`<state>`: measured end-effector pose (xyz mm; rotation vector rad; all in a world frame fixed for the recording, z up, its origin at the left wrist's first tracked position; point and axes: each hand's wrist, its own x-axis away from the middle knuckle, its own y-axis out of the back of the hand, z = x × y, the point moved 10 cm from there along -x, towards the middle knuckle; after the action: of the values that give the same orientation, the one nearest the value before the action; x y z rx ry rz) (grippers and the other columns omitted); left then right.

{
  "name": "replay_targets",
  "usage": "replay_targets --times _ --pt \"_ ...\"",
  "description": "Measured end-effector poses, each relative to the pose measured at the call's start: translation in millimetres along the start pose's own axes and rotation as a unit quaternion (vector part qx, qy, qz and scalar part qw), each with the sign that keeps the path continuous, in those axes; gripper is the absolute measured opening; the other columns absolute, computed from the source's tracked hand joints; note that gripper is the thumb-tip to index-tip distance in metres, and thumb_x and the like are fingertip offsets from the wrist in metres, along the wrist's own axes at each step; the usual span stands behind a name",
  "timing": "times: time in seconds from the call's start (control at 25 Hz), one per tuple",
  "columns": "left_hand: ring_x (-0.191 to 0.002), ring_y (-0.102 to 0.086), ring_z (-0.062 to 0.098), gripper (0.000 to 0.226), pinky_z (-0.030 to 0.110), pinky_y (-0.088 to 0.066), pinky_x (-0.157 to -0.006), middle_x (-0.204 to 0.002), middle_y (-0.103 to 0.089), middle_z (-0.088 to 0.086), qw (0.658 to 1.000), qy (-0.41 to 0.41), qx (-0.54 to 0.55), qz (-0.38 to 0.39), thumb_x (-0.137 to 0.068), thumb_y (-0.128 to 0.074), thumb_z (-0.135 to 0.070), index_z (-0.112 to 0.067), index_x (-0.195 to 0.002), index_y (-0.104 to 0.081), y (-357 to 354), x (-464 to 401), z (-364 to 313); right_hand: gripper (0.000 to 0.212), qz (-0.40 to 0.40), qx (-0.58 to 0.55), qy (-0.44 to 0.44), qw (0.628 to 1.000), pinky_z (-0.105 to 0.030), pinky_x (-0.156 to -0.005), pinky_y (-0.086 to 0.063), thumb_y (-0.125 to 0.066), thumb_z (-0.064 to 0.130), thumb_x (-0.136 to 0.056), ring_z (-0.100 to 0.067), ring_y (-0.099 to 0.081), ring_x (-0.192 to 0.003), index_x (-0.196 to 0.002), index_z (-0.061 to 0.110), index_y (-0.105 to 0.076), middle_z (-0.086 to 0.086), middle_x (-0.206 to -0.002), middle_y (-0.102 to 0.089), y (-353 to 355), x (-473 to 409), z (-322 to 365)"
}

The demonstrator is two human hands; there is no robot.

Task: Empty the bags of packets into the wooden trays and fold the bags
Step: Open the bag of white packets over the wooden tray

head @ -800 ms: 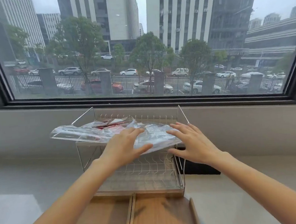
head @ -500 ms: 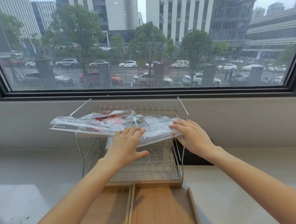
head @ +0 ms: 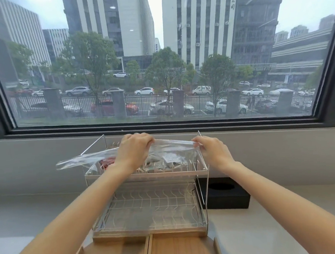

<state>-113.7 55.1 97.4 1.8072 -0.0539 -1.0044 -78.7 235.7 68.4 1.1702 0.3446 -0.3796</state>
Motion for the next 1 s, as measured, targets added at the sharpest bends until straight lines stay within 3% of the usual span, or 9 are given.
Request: replay_targets --times 0.16,0.44,0.76,0.88,1.0 --pt "-0.098 -0.061 0.032 0.029 0.037 -0.043 -0.083 -0.11 -0.068 0.01 1.0 0.029 -0.003 -0.002 -0.095 -0.037 -0.021 -0.012 -0.109 -0.061 18.6 -42.4 8.0 0.027 -0.021 -0.03 -0.014 0.999 -0.041 -0.083 -0.048 -0.041 0.008 -0.092 -0.032 -0.059 -0.103 -0.111 0.015 -0.059 -0.008 -0.113 -0.066 19.9 -34.3 4.4" --pt "-0.095 -0.061 0.032 0.024 0.038 -0.044 -0.077 -0.108 -0.067 0.012 0.997 0.024 0.029 -0.073 -0.095 -0.037 -0.017 -0.009 -0.1 -0.059 77.2 -97.8 -5.2 0.031 -0.118 -0.074 0.009 0.99 -0.037 -0.091 -0.044 -0.043 0.006 -0.092 -0.03 -0.058 -0.109 -0.119 0.008 -0.059 -0.015 -0.117 -0.064 96.1 -76.1 23.2" --pt "-0.078 -0.063 0.032 0.023 0.033 -0.043 -0.062 -0.102 -0.067 0.009 0.978 -0.06 0.0 -0.198 -0.095 -0.035 -0.015 -0.008 -0.105 -0.055 122.7 -90.3 -38.3 0.024 -0.201 -0.156 0.051 0.966 -0.04 -0.092 -0.049 -0.047 0.008 -0.091 -0.029 -0.065 -0.095 -0.11 0.005 -0.06 -0.014 -0.107 -0.069 148.4 -59.1 36.3" --pt "-0.072 -0.063 0.032 0.021 0.032 -0.041 -0.058 -0.093 -0.068 0.009 0.979 -0.084 -0.004 -0.184 -0.094 -0.036 -0.014 -0.008 -0.102 -0.054 116.8 -73.5 -38.6 0.023 -0.203 -0.169 0.048 0.963 -0.034 -0.084 -0.05 -0.048 0.008 -0.09 -0.026 -0.063 -0.084 -0.108 0.006 -0.062 -0.012 -0.098 -0.069 142.4 -42.8 35.8" --pt "-0.059 -0.056 0.023 0.021 0.026 -0.033 -0.05 -0.079 -0.068 0.008 0.983 -0.111 -0.021 -0.145 -0.094 -0.037 -0.015 -0.007 -0.101 -0.055 100.3 -48.1 -33.6 0.023 -0.189 -0.183 0.04 0.964 -0.013 -0.063 -0.044 -0.047 0.008 -0.09 -0.013 -0.057 -0.067 -0.105 0.007 -0.064 -0.004 -0.081 -0.063 130.2 -21.6 31.2"
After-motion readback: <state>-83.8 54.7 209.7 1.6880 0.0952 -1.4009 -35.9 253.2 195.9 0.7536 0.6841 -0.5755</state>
